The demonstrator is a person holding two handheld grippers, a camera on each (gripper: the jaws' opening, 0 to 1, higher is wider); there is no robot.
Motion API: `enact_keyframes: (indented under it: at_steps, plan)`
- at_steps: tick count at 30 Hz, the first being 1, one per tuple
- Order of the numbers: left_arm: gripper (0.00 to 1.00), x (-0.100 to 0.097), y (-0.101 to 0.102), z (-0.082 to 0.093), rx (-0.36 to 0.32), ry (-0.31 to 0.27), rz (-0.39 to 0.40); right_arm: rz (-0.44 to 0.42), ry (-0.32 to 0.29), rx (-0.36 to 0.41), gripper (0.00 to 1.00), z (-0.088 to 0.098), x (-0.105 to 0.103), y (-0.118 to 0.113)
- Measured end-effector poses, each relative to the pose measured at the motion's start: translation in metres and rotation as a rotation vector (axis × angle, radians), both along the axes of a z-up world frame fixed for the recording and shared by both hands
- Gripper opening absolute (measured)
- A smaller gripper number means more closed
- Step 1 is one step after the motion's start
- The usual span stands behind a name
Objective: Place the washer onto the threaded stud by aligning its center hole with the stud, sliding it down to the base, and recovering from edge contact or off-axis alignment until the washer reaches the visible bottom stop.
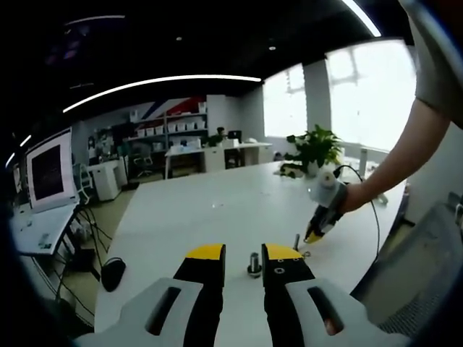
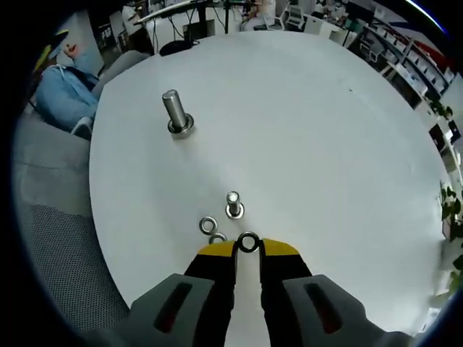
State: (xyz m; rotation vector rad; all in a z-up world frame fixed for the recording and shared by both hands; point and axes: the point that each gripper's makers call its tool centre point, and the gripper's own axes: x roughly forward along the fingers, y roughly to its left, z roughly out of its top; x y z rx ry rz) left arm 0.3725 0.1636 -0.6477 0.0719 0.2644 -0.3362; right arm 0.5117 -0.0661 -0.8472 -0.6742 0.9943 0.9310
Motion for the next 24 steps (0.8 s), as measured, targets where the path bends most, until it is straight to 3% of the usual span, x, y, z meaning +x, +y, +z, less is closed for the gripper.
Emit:
enact_keyframes:
  at_steps: [24]
  plan:
    - [0.18,0.000,-0.001,0.005,-0.019,-0.021,-0.008,-0.020,-0.044,0.068,0.13,0.031,-0.014,0.015]
